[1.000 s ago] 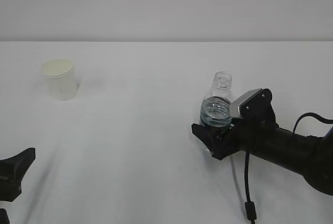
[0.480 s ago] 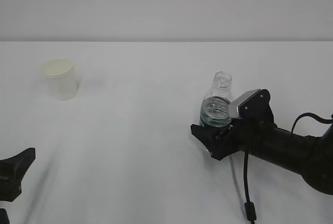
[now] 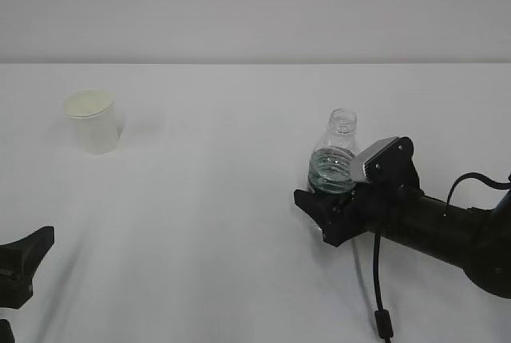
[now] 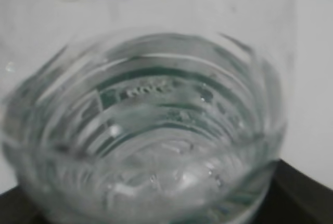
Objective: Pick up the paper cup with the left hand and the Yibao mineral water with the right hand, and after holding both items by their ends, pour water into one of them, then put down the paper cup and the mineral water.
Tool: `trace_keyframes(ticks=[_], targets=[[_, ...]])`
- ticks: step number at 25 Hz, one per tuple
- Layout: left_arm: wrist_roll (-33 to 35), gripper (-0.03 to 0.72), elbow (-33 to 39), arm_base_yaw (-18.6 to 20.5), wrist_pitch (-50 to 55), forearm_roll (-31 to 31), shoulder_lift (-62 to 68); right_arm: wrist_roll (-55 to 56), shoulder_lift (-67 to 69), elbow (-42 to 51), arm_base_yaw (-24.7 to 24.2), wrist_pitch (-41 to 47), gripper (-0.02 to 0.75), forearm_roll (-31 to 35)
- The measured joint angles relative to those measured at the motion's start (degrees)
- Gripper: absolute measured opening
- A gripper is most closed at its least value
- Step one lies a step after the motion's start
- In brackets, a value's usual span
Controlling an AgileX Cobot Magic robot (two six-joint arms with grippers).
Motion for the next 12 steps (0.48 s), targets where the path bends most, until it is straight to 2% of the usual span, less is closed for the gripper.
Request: trace_keyframes(ticks=[7, 12], targets=[[0.00, 0.593, 0.00, 0.00, 0.00, 0.00, 0.00, 0.00, 0.00, 0.00, 0.00, 0.00, 0.559, 0.00], [0.00, 0.593, 0.00, 0.00, 0.00, 0.00, 0.00, 0.00, 0.00, -0.12, 0.00, 0.00, 0.523, 0.00]])
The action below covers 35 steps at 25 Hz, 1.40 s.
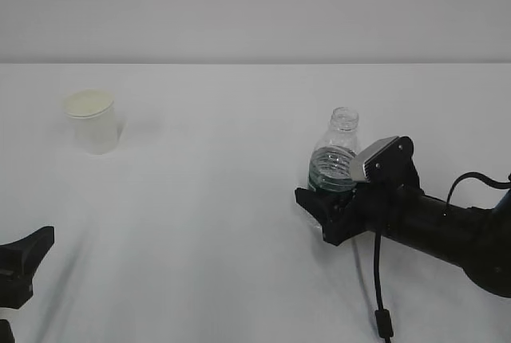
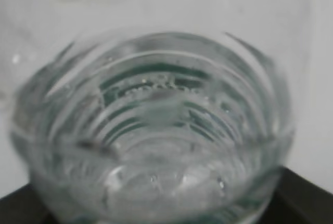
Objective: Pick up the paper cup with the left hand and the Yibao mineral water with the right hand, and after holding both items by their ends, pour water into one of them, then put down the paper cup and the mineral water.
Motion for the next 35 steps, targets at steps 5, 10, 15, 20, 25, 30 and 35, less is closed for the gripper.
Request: trace_keyframes(ticks=[5, 10, 15, 20, 25, 30, 35], targets=[[0.00, 0.592, 0.00, 0.00, 0.00, 0.00, 0.00, 0.00, 0.00, 0.00, 0.00, 0.00, 0.508, 0.00], [0.00, 0.592, 0.00, 0.00, 0.00, 0.00, 0.00, 0.00, 0.00, 0.00, 0.00, 0.00, 0.508, 0.00], [0.00, 0.592, 0.00, 0.00, 0.00, 0.00, 0.00, 0.00, 0.00, 0.00, 0.00, -0.20, 0.507, 0.00], [0.00, 0.592, 0.00, 0.00, 0.00, 0.00, 0.00, 0.00, 0.00, 0.00, 0.00, -0.20, 0.507, 0.00], [0.00, 0.592, 0.00, 0.00, 0.00, 0.00, 0.00, 0.77, 0.00, 0.00, 0.00, -0.20, 0.507, 0.00], [0.00, 0.592, 0.00, 0.00, 0.00, 0.00, 0.00, 1.03, -0.38, -0.12, 0.00, -0.08, 0.507, 0.00], [0.00, 0.592, 0.00, 0.00, 0.00, 0.00, 0.00, 1.35, -2.61, -0.12, 0.00, 2.64, 0.504, -0.30]])
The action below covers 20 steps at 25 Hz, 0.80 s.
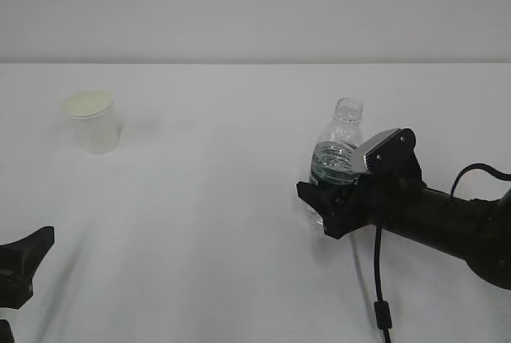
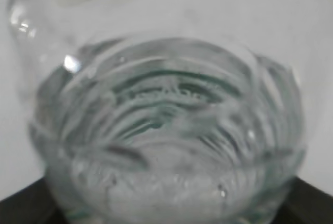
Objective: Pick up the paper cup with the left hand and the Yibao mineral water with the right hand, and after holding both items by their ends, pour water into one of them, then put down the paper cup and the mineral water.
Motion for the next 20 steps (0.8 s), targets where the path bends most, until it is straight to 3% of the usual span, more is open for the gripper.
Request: trace_keyframes(ticks=[20], targets=[[0.00, 0.582, 0.00, 0.00, 0.00, 0.00, 0.00, 0.21, -7.97, 0.69, 0.00, 7.06, 0.501, -0.25]])
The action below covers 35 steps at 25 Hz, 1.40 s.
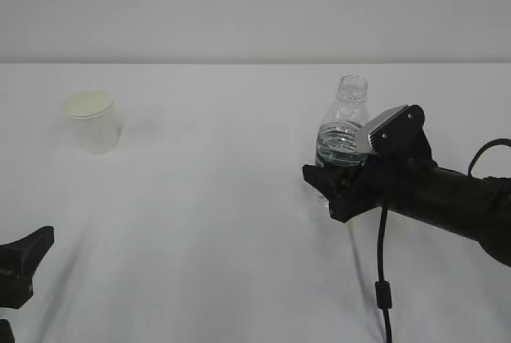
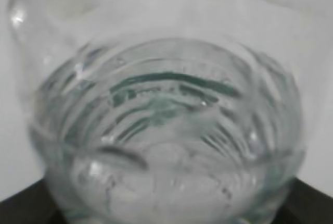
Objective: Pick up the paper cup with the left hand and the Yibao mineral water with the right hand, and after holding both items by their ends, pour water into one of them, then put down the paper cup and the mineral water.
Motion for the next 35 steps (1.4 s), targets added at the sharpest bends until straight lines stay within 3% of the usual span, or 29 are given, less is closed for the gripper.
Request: trace_keyframes(ticks=[35], targets=[[0.00, 0.564, 0.00, 0.00, 0.00, 0.00, 0.00, 0.61, -16.81, 6.46, 0.00, 7.79, 0.500, 3.30]])
